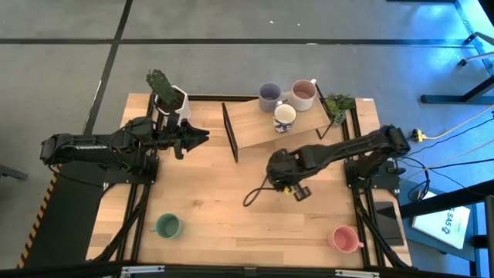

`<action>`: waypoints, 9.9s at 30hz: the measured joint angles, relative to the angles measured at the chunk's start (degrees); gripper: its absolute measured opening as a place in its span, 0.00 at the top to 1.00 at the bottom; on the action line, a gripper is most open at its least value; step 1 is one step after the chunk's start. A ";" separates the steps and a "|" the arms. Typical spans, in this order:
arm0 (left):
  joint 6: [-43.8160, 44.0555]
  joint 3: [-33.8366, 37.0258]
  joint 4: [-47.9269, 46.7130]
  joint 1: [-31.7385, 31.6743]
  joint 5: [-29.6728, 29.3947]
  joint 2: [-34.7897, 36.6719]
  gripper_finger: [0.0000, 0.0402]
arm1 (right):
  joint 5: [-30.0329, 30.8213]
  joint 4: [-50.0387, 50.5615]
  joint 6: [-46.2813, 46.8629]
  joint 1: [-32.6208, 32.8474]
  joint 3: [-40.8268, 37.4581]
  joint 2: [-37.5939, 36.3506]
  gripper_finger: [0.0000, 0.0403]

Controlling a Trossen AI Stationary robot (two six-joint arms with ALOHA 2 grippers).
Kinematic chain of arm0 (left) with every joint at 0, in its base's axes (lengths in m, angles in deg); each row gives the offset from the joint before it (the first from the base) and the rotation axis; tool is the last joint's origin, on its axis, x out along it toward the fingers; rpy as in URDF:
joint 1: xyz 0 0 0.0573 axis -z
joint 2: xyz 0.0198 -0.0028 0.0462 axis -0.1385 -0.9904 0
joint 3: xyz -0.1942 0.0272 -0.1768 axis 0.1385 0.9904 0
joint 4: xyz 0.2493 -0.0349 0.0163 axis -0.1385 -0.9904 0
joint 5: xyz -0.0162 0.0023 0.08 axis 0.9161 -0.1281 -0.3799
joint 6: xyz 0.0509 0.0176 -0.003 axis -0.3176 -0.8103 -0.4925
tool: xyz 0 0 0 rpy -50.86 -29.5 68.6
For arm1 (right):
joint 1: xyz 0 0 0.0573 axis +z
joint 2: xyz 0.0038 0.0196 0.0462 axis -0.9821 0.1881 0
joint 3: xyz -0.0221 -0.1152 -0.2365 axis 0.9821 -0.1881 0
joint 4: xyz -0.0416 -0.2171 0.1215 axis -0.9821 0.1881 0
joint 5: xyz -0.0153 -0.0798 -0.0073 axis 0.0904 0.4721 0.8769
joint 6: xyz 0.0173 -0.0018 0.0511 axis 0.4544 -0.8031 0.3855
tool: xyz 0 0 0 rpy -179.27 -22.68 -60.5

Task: Place coffee mugs
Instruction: Put the white-green mug on the shelf, then put the pink mug on the shelf

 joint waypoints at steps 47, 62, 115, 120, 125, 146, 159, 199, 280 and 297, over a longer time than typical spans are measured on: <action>0.02 0.00 0.01 0.02 -3.28 0.02 0.58 | 8.07 21.41 -29.55 -28.76 1.83 -15.72 1.00; 0.09 0.00 0.01 0.00 -3.30 0.00 0.58 | 7.75 21.74 -34.42 -28.76 1.83 -14.90 1.00; 0.46 0.00 0.03 0.00 -3.50 0.01 0.58 | 2.64 21.37 -5.64 -33.64 1.83 -13.06 1.00; 0.46 0.00 0.03 0.00 -3.50 0.00 0.58 | 1.43 21.09 1.31 -33.65 1.83 -13.08 1.00; 0.44 0.00 0.04 0.00 -3.50 0.01 0.58 | 0.16 17.54 9.40 -33.63 1.83 -13.06 1.00; 0.47 0.00 0.04 0.02 -4.76 0.00 0.58 | 2.15 12.44 32.52 -33.63 1.81 -13.01 1.00; 2.01 0.00 0.05 0.02 -5.01 0.00 0.58 | 2.46 10.49 39.24 -33.74 1.83 -12.67 1.00; 1.99 0.00 0.23 0.00 -4.70 0.00 0.58 | 9.68 8.74 31.03 -35.16 9.18 -9.63 0.63; 3.18 0.00 0.19 1.07 12.32 0.02 0.58 | -10.48 5.13 77.67 22.60 -4.03 -14.04 0.61; 2.97 0.00 0.08 1.99 11.40 0.00 0.58 | -11.44 0.68 103.37 41.01 -4.09 -1.88 0.54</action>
